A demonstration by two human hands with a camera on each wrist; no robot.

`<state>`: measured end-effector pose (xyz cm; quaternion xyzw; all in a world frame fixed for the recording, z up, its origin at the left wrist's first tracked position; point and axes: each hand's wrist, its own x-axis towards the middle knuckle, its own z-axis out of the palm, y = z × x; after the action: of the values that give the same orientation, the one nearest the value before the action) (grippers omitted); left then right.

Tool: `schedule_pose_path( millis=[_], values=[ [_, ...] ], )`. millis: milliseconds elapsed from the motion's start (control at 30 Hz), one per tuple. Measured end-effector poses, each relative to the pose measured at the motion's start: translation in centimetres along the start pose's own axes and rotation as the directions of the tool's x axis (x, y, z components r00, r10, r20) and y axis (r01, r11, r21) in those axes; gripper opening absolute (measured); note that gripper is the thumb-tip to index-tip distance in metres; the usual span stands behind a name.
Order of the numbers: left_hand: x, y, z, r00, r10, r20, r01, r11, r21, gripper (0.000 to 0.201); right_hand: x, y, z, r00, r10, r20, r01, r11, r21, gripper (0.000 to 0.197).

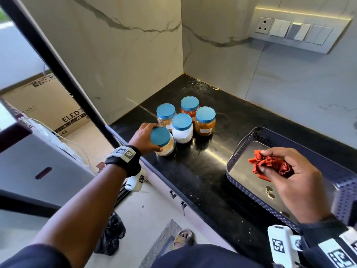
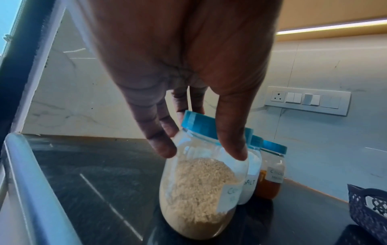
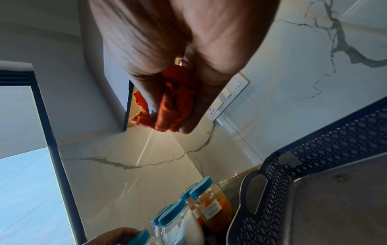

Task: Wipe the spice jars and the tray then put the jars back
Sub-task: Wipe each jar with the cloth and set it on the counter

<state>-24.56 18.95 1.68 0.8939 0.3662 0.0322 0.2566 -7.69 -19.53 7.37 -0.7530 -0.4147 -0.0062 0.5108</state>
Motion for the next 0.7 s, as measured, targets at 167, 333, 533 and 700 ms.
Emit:
schedule_pose_path(
  millis=[167, 333, 533, 700],
  values=[
    [1.0, 0.3, 0.1, 0.999, -0.021, 0.031, 0.02, 1.0, 0.018, 0.095, -0.4, -0.1, -0.6, 1.0, 0.027, -0.015, -0.028, 0.998, -0.057, 0.041],
    [0.5, 0.6, 0.1, 0.996, -0.071, 0.061, 0.071, 0.997, -0.007, 0.115, -1.1, 1.1, -0.9, 0.982, 0.162, -0.096, -0.158, 0.986, 0.043, 0.042],
    [-3.1, 2.1, 0.7, 0.969, -0.059, -0.241, 0.046, 0.997, -0.057, 0.09, -1.9, 4.7, -2.4, 0.87, 0.489, -0.057, -0.404, 0.775, 0.486, 0.043],
    [-6.3, 6.6, 2.7, 0.921, 0.159, -0.356, -0.2, 0.976, -0.083, 0.063, -1.9, 5.5, -4.6, 0.836, 0.545, -0.066, -0.409, 0.698, 0.588, 0.057]
  ],
)
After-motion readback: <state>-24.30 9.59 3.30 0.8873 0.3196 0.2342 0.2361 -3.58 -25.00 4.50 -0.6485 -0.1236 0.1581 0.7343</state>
